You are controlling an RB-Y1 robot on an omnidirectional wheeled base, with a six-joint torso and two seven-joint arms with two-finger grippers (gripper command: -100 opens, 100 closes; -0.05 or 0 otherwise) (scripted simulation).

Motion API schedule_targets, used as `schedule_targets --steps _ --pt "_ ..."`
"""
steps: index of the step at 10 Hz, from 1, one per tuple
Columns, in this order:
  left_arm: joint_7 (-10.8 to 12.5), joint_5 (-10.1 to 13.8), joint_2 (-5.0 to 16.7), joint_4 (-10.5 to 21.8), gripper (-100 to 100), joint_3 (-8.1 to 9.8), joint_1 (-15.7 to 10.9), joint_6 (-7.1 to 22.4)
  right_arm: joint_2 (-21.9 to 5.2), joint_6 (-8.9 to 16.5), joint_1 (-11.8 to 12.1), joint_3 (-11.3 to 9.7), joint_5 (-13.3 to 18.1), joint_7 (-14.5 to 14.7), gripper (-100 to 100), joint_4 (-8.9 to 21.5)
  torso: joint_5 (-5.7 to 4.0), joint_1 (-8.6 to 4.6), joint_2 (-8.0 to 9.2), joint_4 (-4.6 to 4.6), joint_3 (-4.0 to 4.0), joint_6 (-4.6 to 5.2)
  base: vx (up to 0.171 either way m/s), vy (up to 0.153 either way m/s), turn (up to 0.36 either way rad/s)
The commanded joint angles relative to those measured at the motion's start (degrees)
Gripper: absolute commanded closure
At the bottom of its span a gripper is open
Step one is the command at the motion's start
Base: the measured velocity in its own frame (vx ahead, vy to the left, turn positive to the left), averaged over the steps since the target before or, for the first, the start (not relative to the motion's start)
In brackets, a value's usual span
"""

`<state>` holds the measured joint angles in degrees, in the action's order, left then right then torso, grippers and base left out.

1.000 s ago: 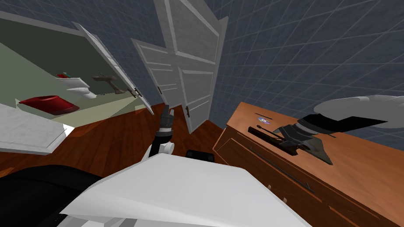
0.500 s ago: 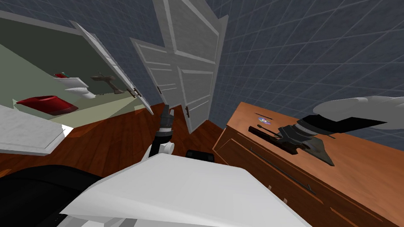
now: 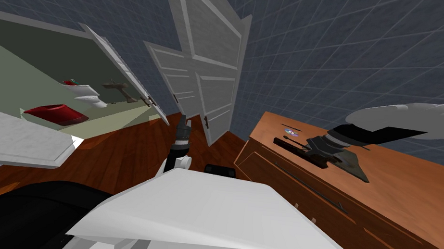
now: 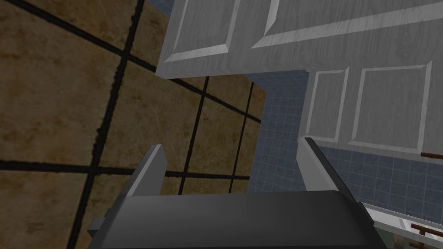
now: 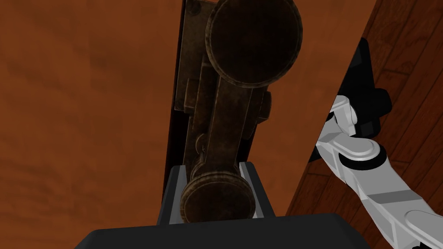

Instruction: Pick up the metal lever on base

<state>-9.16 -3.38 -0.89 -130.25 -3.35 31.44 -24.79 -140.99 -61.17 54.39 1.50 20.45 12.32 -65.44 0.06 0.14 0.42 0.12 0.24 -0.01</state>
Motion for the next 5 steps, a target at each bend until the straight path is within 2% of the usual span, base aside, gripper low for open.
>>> schedule_targets --steps 1,2,5 --pt "0.00 0.00 0.00 0.00 0 0.00 0.00 0.00 0.57 -1.27 -0.36 1.36 1.74 -1.25 100 0.63 0.00 0.00 0.00 0.00 0.00 0.00 -0.040 -0.002 0.026" --pt "0.00 0.00 0.00 0.00 0 0.00 0.00 0.00 1.21 -2.69 -0.69 2.96 3.64 -2.55 100 1.48 0.02 0.02 0.03 0.02 0.02 0.01 -0.040 0.000 0.029" --pt "0.00 0.00 0.00 0.00 0 0.00 0.00 0.00 2.17 -4.80 -1.18 5.35 6.49 -4.49 100 2.75 0.06 0.06 0.06 0.05 0.06 0.03 -0.033 -0.002 0.021"
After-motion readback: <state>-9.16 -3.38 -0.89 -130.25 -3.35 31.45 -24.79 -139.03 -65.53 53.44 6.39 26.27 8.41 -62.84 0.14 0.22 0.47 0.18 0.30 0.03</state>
